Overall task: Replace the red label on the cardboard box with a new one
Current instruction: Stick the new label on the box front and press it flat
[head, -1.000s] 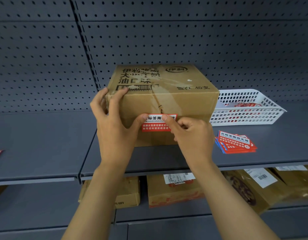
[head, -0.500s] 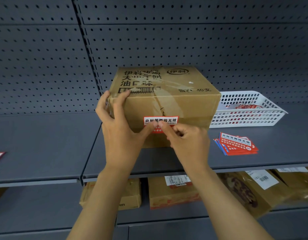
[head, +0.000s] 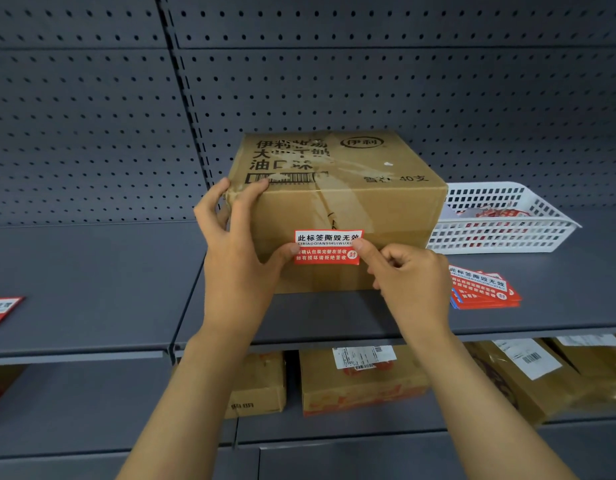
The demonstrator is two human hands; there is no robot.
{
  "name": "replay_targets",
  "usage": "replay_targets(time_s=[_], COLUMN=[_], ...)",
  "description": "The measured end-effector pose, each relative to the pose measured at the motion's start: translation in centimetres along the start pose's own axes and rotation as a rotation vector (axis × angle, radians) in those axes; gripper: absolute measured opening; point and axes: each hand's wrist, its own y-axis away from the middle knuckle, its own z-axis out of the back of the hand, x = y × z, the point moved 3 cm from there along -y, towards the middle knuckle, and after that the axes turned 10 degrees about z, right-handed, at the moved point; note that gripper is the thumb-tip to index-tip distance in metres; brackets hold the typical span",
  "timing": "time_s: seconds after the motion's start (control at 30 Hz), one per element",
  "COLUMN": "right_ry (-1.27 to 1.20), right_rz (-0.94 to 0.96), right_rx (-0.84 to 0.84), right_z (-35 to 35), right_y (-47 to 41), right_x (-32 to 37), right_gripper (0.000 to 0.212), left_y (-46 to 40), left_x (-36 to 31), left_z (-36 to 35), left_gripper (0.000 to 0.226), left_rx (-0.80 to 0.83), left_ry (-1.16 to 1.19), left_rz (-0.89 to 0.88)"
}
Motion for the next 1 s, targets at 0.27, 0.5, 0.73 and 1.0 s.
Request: replay_targets(time_s=[0.27,0.5,0.73,1.0], right_ry=[0.091,0.192,0.218,0.176], right_rz=[0.13,0.121,0.059,0.095], right_rx=[0.072,0.091,0.04,0.066], right_z=[-1.2,-1.4,0.1,-0.5], right_y=[0.5,0.4,0.3,0.9], right_x=[2.4,2.0,-0.6,0.8], right_gripper=[0.078,0.076,0.082,0.073], left_y=[0.6,0.4,0.3,0.4], left_x=[-0.4,-0.1,0.2,0.3], left_z=[-1.2,-1.2,-0.9,-1.4], left_gripper=[0.111,0.11,0.112,0.12], left_rx=[-0.005,-0.029,-0.017,-0.004], left_ry=[0.042,-0.03,-0.059,0.01], left_rz=[0.012,-0.008,-0.025,-0.013])
